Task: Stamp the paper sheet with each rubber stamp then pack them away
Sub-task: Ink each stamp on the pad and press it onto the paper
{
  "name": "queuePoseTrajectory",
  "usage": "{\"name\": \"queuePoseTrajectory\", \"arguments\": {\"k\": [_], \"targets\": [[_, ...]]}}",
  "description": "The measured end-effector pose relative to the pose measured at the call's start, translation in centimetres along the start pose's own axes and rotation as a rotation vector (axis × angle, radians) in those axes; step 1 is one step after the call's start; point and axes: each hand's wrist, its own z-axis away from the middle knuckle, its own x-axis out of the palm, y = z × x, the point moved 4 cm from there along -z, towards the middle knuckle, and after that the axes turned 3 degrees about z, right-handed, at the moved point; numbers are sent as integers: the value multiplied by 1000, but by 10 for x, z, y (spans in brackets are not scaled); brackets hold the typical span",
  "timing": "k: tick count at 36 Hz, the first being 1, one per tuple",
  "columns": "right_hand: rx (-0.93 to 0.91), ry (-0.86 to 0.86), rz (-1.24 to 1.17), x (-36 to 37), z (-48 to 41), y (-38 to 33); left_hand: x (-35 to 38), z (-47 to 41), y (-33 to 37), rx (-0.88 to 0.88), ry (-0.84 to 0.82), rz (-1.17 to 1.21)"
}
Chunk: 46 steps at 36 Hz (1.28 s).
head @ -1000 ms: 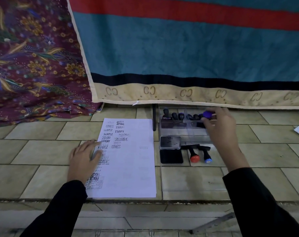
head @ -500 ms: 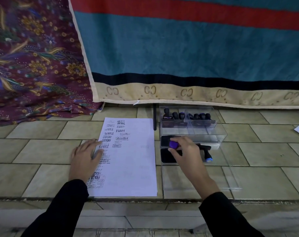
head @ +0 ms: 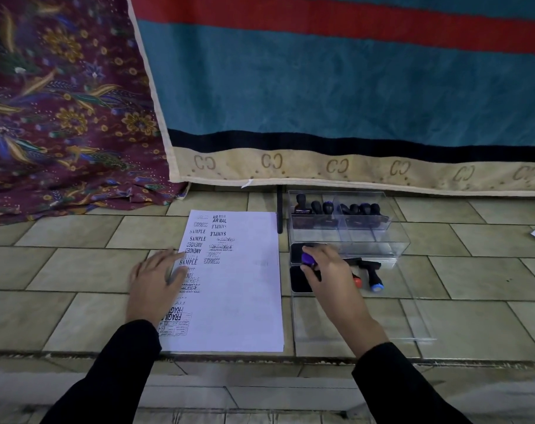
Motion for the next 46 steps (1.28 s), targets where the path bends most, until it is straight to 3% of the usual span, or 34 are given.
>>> {"name": "queuePoseTrajectory", "arguments": {"k": [8, 14, 22, 46], "targets": [[-114, 43, -137, 6, -14, -42, 1, -1, -2, 4, 7, 3], [-183, -93, -299, 41, -37, -94, 1, -1, -3, 12, 9, 4], [-239, -220, -168, 86, -51, -128, 2, -2, -4, 11, 10, 9], [-275, -228, -34, 110, -55, -138, 0, -1, 2, -21, -9, -22]]}}
